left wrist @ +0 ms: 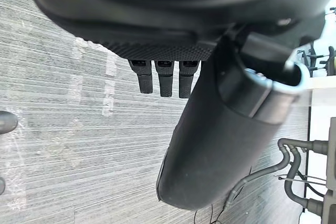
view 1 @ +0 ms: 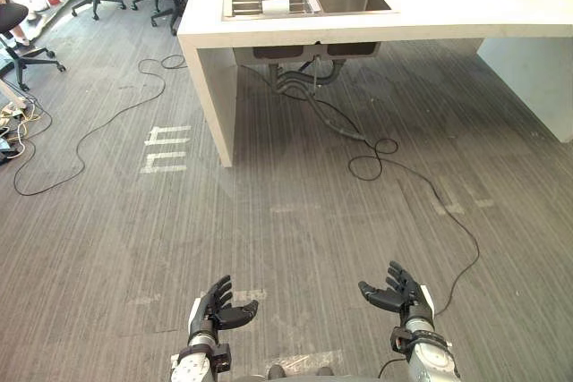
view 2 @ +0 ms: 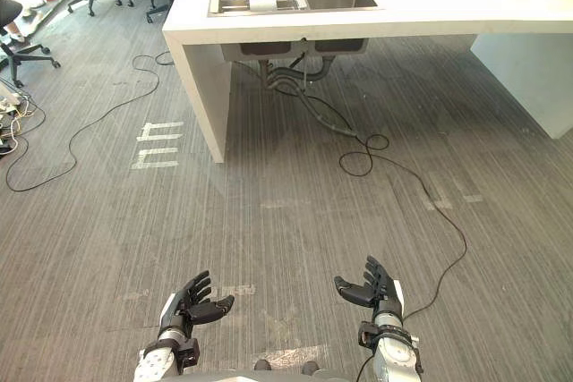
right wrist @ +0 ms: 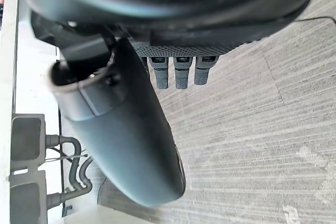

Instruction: Walk over to the sink, pick up the cup, carry it to the dishwasher, place the cup inside the dishwasher, then close the dishwasher door

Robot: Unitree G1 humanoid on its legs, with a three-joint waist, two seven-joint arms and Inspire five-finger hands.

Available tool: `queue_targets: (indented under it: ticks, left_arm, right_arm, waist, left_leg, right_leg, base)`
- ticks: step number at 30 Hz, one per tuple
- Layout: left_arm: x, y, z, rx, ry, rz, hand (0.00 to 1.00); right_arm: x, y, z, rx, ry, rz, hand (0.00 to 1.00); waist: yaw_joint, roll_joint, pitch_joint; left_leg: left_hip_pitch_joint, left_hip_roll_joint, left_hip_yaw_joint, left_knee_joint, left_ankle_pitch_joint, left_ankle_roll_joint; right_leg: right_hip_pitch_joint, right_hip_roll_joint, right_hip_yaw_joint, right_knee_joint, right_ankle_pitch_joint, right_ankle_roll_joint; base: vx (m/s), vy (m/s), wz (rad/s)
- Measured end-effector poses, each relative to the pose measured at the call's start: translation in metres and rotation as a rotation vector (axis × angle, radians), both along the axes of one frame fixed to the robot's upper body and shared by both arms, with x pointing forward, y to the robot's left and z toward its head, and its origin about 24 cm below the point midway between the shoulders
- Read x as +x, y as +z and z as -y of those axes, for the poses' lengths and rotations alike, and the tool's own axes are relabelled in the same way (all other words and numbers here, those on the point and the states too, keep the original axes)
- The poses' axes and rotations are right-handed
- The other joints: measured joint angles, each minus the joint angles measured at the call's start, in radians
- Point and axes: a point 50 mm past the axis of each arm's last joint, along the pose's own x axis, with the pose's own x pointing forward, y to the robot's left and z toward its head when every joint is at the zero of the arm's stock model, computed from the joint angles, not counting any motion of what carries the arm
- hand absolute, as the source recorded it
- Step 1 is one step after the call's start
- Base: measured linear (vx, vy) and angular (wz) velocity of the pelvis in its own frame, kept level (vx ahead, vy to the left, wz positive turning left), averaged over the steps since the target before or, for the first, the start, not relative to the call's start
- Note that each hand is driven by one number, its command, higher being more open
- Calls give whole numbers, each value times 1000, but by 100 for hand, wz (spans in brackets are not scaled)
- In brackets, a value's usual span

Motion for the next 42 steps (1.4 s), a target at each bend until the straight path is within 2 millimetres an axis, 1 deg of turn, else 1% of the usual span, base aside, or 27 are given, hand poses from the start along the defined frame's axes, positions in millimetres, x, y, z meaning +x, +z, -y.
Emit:
queue_targets:
  ticks: [3, 5, 7, 8, 9, 11, 13, 16, 17, 18, 19, 20, 21, 22, 23, 24, 25, 27, 29, 30, 33, 34, 35, 36, 37, 40, 42]
  left_arm:
    - [0, 1, -4, -4, 30, 5, 90]
    - [0, 3, -7, -12, 59, 16, 90]
    - [4, 6, -8, -9, 64, 39, 90]
    - [5, 7, -8, -9, 62, 45, 90]
    - [6, 8, -8, -9, 60, 51, 90]
    - [9, 13, -10, -1, 55, 75, 90]
    - [11, 15, -8, -3, 49, 86, 90]
    - [19, 21, -7, -5, 45, 125, 90]
    - [26, 23, -4, -12, 46, 142, 90]
    - [26, 24, -4, -10, 50, 144, 90]
    - [24, 23, -9, 10, 53, 136, 90]
    - [22, 22, -14, 23, 58, 124, 90]
    - [21, 19, -10, 12, 66, 111, 90]
    - [21, 17, -6, -2, 66, 106, 90]
    - [27, 19, -2, -12, 57, 124, 90]
    - [31, 20, 0, -18, 54, 133, 90]
    - [34, 22, 2, -25, 51, 141, 90]
    - [31, 20, 5, -36, 47, 132, 90]
    - [33, 21, 10, -47, 22, 141, 90]
    - [35, 22, 11, -49, 16, 149, 90]
    - [35, 22, 10, -47, 16, 148, 90]
    - [35, 21, 13, -56, 19, 147, 90]
    - [35, 22, 14, -59, 20, 148, 90]
    - [36, 22, 11, -48, 20, 148, 90]
    - [40, 25, 9, -40, 17, 167, 90]
    - [40, 26, 10, -41, 13, 170, 90]
    - [36, 31, 9, -35, 10, 188, 90]
  right_arm:
    - [1, 0, -1, 3, 1, -1, 90]
    - [3, 0, -1, 4, 3, -1, 90]
    - [3, -1, 0, 2, 4, -5, 90]
    - [2, -1, 0, 2, 3, -8, 90]
    - [2, -2, -1, 3, 4, -13, 90]
    - [1, -2, -1, 2, 11, -19, 90]
    - [2, 1, 1, -14, 13, -10, 90]
    - [10, 11, 7, -45, 24, 35, 90]
    - [16, 16, 14, -73, 35, 51, 90]
    - [19, 18, 15, -80, 40, 58, 90]
    - [20, 20, 13, -93, 61, 67, 90]
    - [17, 20, 14, -100, 69, 68, 90]
    - [17, 21, 17, -110, 71, 66, 90]
    - [18, 23, 19, -119, 72, 73, 90]
    - [22, 25, 18, -119, 75, 86, 90]
    - [23, 26, 17, -117, 79, 88, 90]
    - [25, 25, 13, -106, 88, 90, 90]
    - [25, 25, 8, -97, 100, 95, 90]
    - [31, 29, 10, -103, 94, 124, 90]
    - [35, 31, 9, -104, 95, 137, 90]
    - [39, 30, 8, -98, 92, 134, 90]
    - [36, 28, 12, -103, 76, 121, 90]
    - [35, 26, 14, -104, 64, 107, 90]
    - [33, 20, 11, -85, 55, 80, 90]
    - [31, 17, 9, -80, 54, 66, 90]
    - [30, 14, 6, -71, 71, 52, 90]
    - [27, 10, 2, -65, 102, 27, 90]
  waist:
    - [3, 1, 6]
    - [11, 1, 11]
    - [15, -2, 32]
    - [18, -1, 36]
    - [17, -1, 43]
    - [3, -26, 65]
    - [-2, -27, 66]
    - [-11, -22, 69]
    - [-9, 1, 82]
    - [-7, 8, 85]
    - [-6, -12, 73]
    - [-7, -28, 61]
    - [-4, -1, 56]
    - [-9, 30, 40]
    - [-17, 42, 50]
    - [-18, 41, 59]
    - [-14, 32, 79]
    - [-2, 18, 98]
    - [19, 14, 101]
    - [31, 19, 105]
    - [42, 7, 124]
    - [47, 17, 123]
    - [51, 41, 118]
    - [56, 19, 119]
    - [58, -7, 116]
    - [60, -7, 115]
    - [59, -8, 115]
  left_leg:
    - [-24, 7, 11, 65, -46, 3]
    - [-56, 13, 29, 138, -96, 8]
    - [-59, 14, 36, 189, -144, 21]
    - [-58, 14, 36, 198, -155, 20]
    - [-50, 15, 32, 211, -167, 31]
    - [-14, -7, 3, 239, -205, 44]
    - [2, -11, -20, 256, -231, 44]
    - [36, -3, -63, 249, -252, 32]
    - [63, 34, -74, 250, -262, 12]
    - [75, 46, -74, 251, -263, 1]
    - [116, 46, -72, 251, -268, -27]
    - [146, 41, -72, 262, -288, -52]
    - [150, 68, -73, 286, -290, -56]
    - [116, 109, -74, 368, -268, -77]
    - [45, 139, -84, 534, -216, -111]
    - [-5, 161, -91, 650, -187, -113]
    - [-72, 196, -82, 836, -195, -103]
    - [-132, 225, -60, 974, -205, -86]
    - [-231, 214, -60, 962, -211, -78]
    - [-298, 202, -61, 892, -214, -74]
    - [-364, 142, -60, 611, -193, -88]
    - [-359, 121, -60, 421, -103, -89]
    - [-353, 121, -67, 350, 41, -60]
    - [-338, 102, -53, 352, 37, -19]
    - [-334, 59, -44, 348, -4, -4]
    - [-301, 23, -11, 372, -73, 30]
    - [-238, 8, -1, 353, -110, 38]
  right_leg:
    - [-19, 0, 11, 46, -30, 7]
    - [-79, -6, 24, 172, -97, 24]
    - [-133, -18, 4, 323, -153, 55]
    - [-153, -23, -8, 376, -160, 62]
    - [-206, -35, -34, 505, -162, 61]
    - [-277, -94, -90, 723, -198, 41]
    - [-302, -119, -112, 745, -236, 36]
    - [-379, -133, -129, 690, -260, 42]
    - [-428, -100, -140, 629, -244, 29]
    - [-441, -82, -141, 577, -213, 23]
    - [-433, -67, -145, 396, -27, -11]
    - [-429, -84, -164, 398, 32, -150]
    - [-423, -64, -171, 419, 10, -141]
    - [-396, -31, -189, 401, -23, -151]
    - [-344, -9, -208, 351, -34, -167]
    - [-306, 0, -214, 311, -32, -172]
    - [-213, 24, -217, 240, -30, -177]
    - [-73, 38, -204, 155, -33, -181]
    - [3, 36, -177, 87, -33, -181]
    - [33, 34, -161, 58, -34, -180]
    - [96, -2, -140, 38, -69, -134]
    - [115, -6, -134, 39, -95, -107]
    - [128, 1, -125, 45, -121, -85]
    - [138, -19, -117, 58, -143, -64]
    - [126, -67, -102, 99, -180, -17]
    - [88, -125, -54, 253, -226, 34]
    - [44, -153, -37, 427, -221, 87]
  base:
    - [58, 33, -12]
    - [40, 31, -20]
    - [49, 38, -11]
    - [75, 48, -3]
    - [110, 47, 14]
    - [188, 42, 30]
    - [232, 15, 34]
    - [391, -35, 42]
    - [432, -89, 34]
    - [457, -106, 17]
    - [523, -143, 7]
    - [557, -158, 2]
    - [571, -174, 4]
    - [646, -200, 15]
    - [626, -198, 29]
    - [612, -197, 31]
    - [400, -125, 14]
    - [465, -119, -11]
    - [395, -36, -32]
    - [357, 66, -32]
    - [350, 128, -19]
    - [368, 191, -16]
    - [314, 185, -11]
    - [510, 273, 4]
    - [508, 251, 12]
    - [454, 216, -9]
    - [417, 191, -17]
